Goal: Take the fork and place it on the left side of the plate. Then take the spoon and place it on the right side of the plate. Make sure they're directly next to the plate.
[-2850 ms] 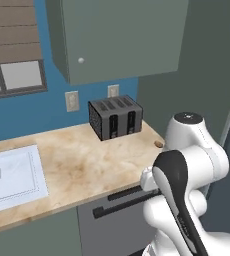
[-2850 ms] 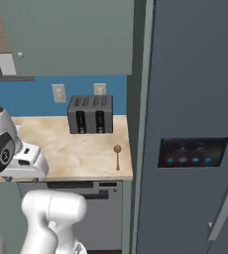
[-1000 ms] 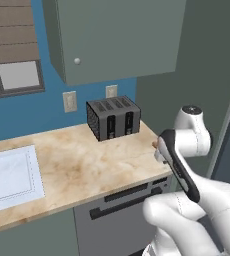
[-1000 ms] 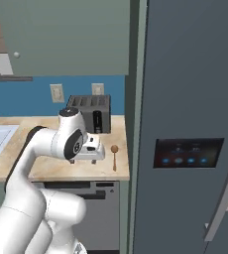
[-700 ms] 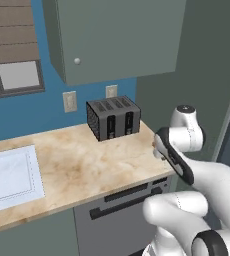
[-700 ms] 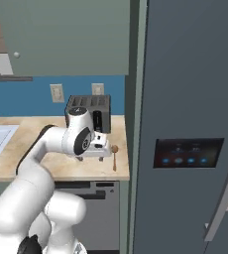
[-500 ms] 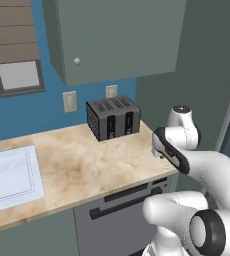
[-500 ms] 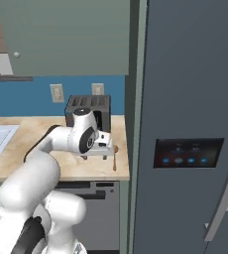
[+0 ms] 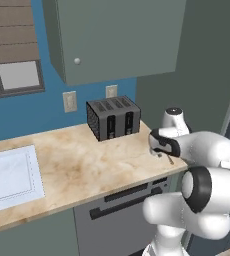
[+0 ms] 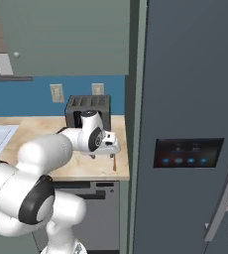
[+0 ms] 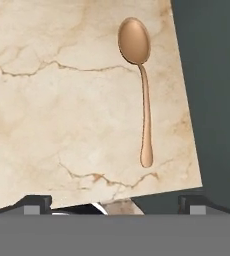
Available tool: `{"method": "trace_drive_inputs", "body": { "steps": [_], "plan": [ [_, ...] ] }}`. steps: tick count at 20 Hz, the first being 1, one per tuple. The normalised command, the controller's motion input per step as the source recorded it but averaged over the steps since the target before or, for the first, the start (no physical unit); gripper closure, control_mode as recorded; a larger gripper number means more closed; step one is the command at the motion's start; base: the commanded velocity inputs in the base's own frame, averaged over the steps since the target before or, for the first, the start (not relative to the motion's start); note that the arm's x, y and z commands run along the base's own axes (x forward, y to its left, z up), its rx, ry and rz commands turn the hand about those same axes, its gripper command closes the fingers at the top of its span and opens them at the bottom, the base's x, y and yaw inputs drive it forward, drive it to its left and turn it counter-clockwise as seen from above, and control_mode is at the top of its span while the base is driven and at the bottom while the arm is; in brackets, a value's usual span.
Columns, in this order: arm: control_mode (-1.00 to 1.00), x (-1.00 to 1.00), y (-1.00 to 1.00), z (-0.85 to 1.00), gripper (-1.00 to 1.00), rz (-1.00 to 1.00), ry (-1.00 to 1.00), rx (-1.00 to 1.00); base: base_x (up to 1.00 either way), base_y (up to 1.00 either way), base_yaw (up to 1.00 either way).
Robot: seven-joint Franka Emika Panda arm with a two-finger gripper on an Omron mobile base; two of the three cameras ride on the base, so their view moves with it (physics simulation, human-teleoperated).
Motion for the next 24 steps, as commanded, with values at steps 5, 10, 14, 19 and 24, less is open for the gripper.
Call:
{"method": "trace_drive_inputs", "body": {
  "steps": [5, 10, 14, 19, 24],
  "plan": [
    [-1.00, 0.36, -0.12, -0.17, -1.00, 0.00, 0.00, -0.01, 0.00, 0.00, 0.00],
    [-1.00, 0.35, -0.15, -0.12, -1.00, 0.00, 0.00, 0.00, 0.00, 0.00, 0.00],
    [-1.00, 0.29, -0.18, -0.21, -1.00, 0.00, 0.00, 0.00, 0.00, 0.00, 0.00],
    [-1.00, 0.27, -0.17, -0.29, -1.00, 0.00, 0.00, 0.00, 0.00, 0.00, 0.00],
    [-1.00, 0.20, -0.21, -0.22, -1.00, 0.00, 0.00, 0.00, 0.00, 0.00, 0.00]
  ]
}}
